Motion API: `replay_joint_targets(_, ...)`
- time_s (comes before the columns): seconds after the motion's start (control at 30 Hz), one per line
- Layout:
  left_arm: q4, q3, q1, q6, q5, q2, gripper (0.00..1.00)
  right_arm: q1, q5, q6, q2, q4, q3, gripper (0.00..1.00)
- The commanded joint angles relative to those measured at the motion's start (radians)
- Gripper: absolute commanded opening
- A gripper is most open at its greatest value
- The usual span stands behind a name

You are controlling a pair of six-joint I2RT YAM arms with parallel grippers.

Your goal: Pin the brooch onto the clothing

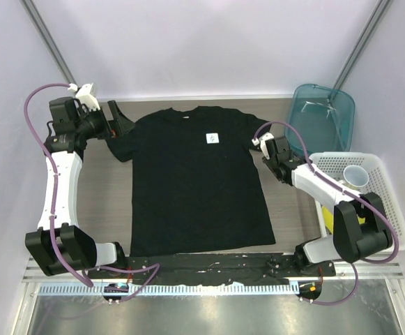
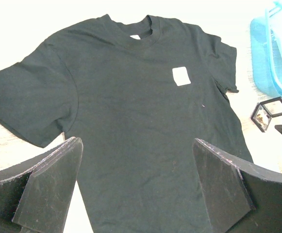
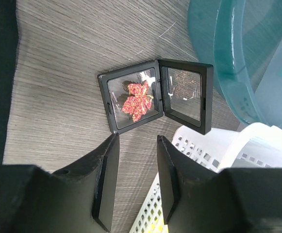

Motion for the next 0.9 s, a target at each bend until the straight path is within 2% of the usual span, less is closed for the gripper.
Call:
replay_joint_targets(0.0,0.046,0.006,-0.003,-0.012,0.011,-0.038,1.00,0.013,0.064,0.023,0.034,0.077,-0.004,0.41)
replay_joint_targets(0.87,0.057,0.009,-0.003,-0.014,0.013,-0.023,0.99,0.018,0.138,0.036,0.169,0.181,-0.042,0.36)
